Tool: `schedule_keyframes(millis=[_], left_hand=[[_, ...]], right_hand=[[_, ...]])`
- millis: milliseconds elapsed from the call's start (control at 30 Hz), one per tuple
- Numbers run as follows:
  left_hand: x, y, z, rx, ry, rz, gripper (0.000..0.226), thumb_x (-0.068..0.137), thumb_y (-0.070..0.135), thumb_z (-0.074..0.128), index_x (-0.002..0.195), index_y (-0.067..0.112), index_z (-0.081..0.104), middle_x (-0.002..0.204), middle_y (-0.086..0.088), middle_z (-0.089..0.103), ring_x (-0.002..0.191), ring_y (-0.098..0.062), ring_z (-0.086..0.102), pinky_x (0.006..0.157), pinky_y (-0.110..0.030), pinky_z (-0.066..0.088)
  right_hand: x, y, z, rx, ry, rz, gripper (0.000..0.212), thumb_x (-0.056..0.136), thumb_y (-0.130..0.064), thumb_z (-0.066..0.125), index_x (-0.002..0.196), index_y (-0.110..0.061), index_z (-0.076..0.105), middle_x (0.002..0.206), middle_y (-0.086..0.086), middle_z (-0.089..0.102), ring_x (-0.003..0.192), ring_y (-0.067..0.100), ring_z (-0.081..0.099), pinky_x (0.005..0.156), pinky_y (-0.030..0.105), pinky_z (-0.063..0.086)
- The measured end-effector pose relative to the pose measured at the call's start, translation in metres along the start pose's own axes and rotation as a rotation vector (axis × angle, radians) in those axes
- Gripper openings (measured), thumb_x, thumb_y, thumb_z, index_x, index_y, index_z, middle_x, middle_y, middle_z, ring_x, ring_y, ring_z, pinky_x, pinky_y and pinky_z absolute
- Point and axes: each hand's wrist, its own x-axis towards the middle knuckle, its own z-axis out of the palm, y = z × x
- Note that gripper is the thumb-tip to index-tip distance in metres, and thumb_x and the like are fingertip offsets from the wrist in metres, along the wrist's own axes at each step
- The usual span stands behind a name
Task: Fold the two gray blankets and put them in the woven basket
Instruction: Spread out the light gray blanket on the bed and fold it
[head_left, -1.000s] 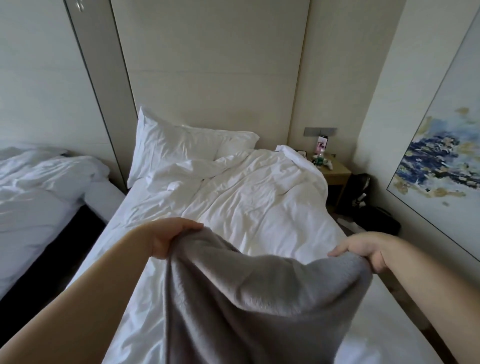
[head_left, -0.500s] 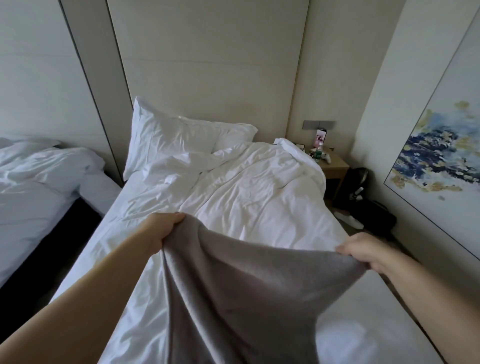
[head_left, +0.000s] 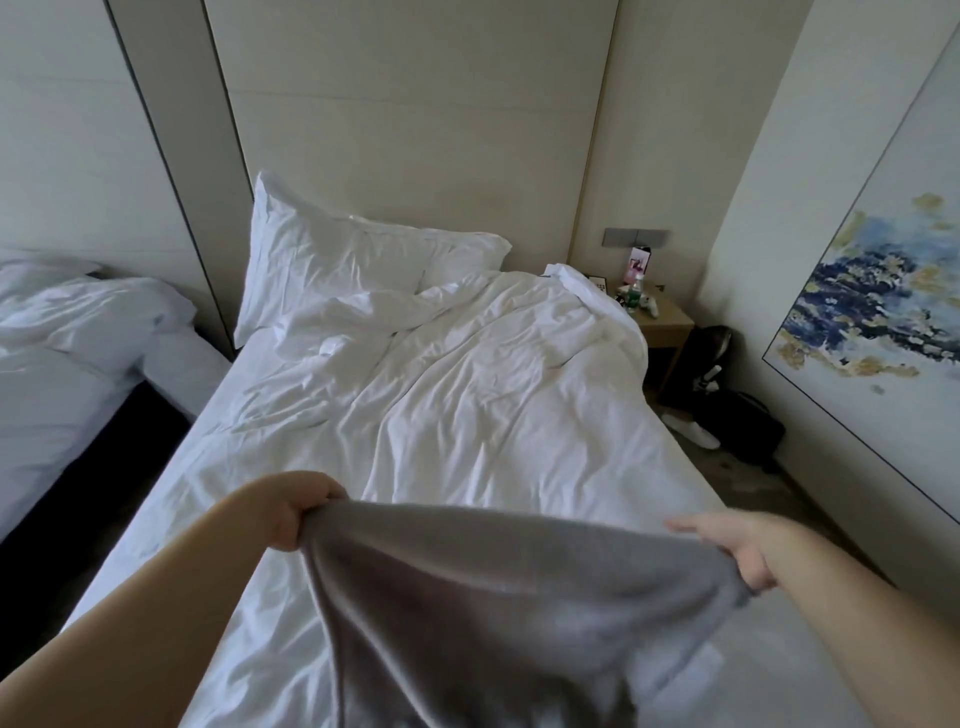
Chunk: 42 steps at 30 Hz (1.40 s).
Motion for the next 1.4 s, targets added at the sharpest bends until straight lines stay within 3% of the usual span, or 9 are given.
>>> schedule_keyframes(millis=[67,167,400,600,767,967,1100,1267,1400], left_hand=[[0.000,0.000,-0.002,0.016,-0.032,-0.008,0.013,0.089,0.003,0.057,0.086,-0.009,0.062,0.075,-0.021,0.069,0.070,-0.031,0.065,0.066,-0.038,0.057],[-0.003,0.027,-0.004,-0.179,-0.031,0.209,0.020,0.092,0.015,0.061,0.102,-0.002,0.061,0.092,-0.018,0.066,0.085,-0.029,0.061,0.081,-0.041,0.052],[-0.049,0.134,0.004,-0.585,0.008,0.821,0.029,0.086,-0.006,0.035,0.077,0.018,0.050,0.075,-0.004,0.046,0.068,-0.014,0.047,0.072,-0.026,0.041],[-0.021,0.115,0.023,-0.255,0.038,0.691,0.024,0.085,0.034,0.065,0.097,0.014,0.072,0.091,-0.005,0.072,0.082,-0.017,0.066,0.072,-0.028,0.053],[0.075,-0.003,0.037,-0.073,0.207,0.314,0.021,0.084,0.014,0.069,0.101,0.002,0.067,0.067,-0.011,0.069,0.054,-0.023,0.064,0.043,-0.025,0.052],[0.133,-0.165,0.038,0.010,0.041,-0.178,0.035,0.087,0.015,0.065,0.115,-0.005,0.061,0.109,-0.026,0.066,0.103,-0.038,0.062,0.096,-0.049,0.049],[0.142,-0.193,0.037,-0.211,-0.022,-0.232,0.046,0.079,0.022,0.072,0.115,-0.006,0.061,0.112,-0.028,0.065,0.109,-0.041,0.060,0.096,-0.051,0.048],[0.128,-0.110,0.031,-0.235,-0.078,-0.061,0.047,0.077,0.022,0.074,0.114,-0.005,0.063,0.112,-0.022,0.067,0.107,-0.036,0.061,0.091,-0.044,0.050],[0.080,0.024,0.031,-0.347,-0.094,0.367,0.021,0.091,0.011,0.055,0.105,-0.002,0.062,0.102,-0.018,0.064,0.086,-0.025,0.063,0.090,-0.041,0.048]], right_hand=[[-0.003,0.010,0.008,-0.317,0.017,0.106,0.028,0.094,-0.033,0.055,0.101,-0.008,0.066,0.097,0.011,0.067,0.113,0.025,0.055,0.105,0.035,0.039],[-0.026,-0.017,0.002,-0.308,0.074,0.008,0.011,0.081,-0.016,0.062,0.081,-0.007,0.068,0.069,0.014,0.066,0.091,0.028,0.063,0.076,0.035,0.050],[-0.098,-0.128,-0.033,0.889,-0.044,-1.037,0.027,0.095,-0.002,0.047,0.076,-0.018,0.058,0.077,0.002,0.070,0.078,0.016,0.065,0.069,0.032,0.052],[-0.046,-0.098,-0.009,0.649,-0.039,-0.795,0.030,0.090,-0.031,0.060,0.073,-0.017,0.080,0.081,0.004,0.077,0.072,0.020,0.074,0.066,0.032,0.049],[0.068,0.010,0.046,0.369,-0.016,-0.263,0.034,0.094,-0.025,0.058,0.115,0.001,0.067,0.112,0.024,0.068,0.105,0.039,0.065,0.094,0.051,0.050],[0.131,0.162,0.096,0.221,0.094,0.214,0.030,0.101,-0.014,0.044,0.119,0.006,0.058,0.103,0.027,0.067,0.096,0.042,0.061,0.093,0.056,0.047],[0.136,0.174,0.092,0.396,0.121,0.196,0.027,0.098,-0.013,0.046,0.090,0.007,0.062,0.055,0.017,0.068,0.048,0.031,0.066,0.044,0.032,0.054],[0.110,0.087,0.055,0.490,-0.052,0.191,0.042,0.084,-0.030,0.056,0.080,0.008,0.073,0.079,0.028,0.071,0.064,0.044,0.068,0.061,0.052,0.056],[0.046,-0.054,0.020,0.569,0.008,-0.263,0.029,0.090,-0.016,0.050,0.079,0.003,0.069,0.064,0.023,0.069,0.053,0.034,0.068,0.050,0.039,0.056]])
